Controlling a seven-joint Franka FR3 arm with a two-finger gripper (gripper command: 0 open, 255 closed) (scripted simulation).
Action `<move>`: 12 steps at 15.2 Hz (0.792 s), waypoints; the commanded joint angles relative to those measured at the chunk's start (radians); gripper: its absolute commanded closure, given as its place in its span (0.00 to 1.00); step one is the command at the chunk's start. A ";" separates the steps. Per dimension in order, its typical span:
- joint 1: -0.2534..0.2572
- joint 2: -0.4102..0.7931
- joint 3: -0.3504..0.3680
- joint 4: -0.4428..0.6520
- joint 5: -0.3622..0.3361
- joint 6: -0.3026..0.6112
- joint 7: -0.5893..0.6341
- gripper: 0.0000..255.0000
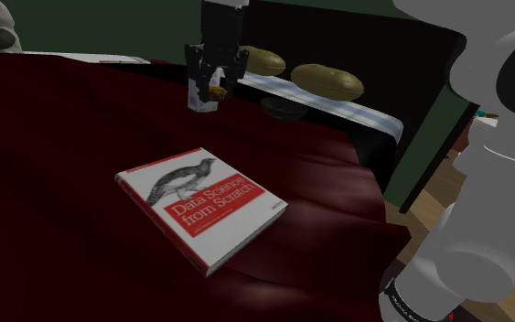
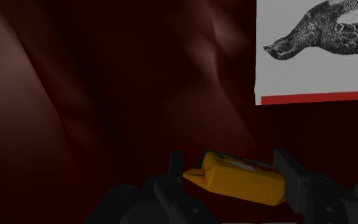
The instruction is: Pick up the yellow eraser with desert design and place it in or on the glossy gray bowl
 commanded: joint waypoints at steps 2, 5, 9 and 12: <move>-0.032 -0.023 -0.021 -0.017 0.012 -0.003 -0.050 1.00; -0.078 -0.056 -0.055 -0.055 0.029 0.008 -0.128 1.00; -0.134 -0.082 -0.102 -0.085 0.041 0.018 -0.229 1.00; -0.173 -0.088 -0.137 -0.092 0.045 0.021 -0.302 1.00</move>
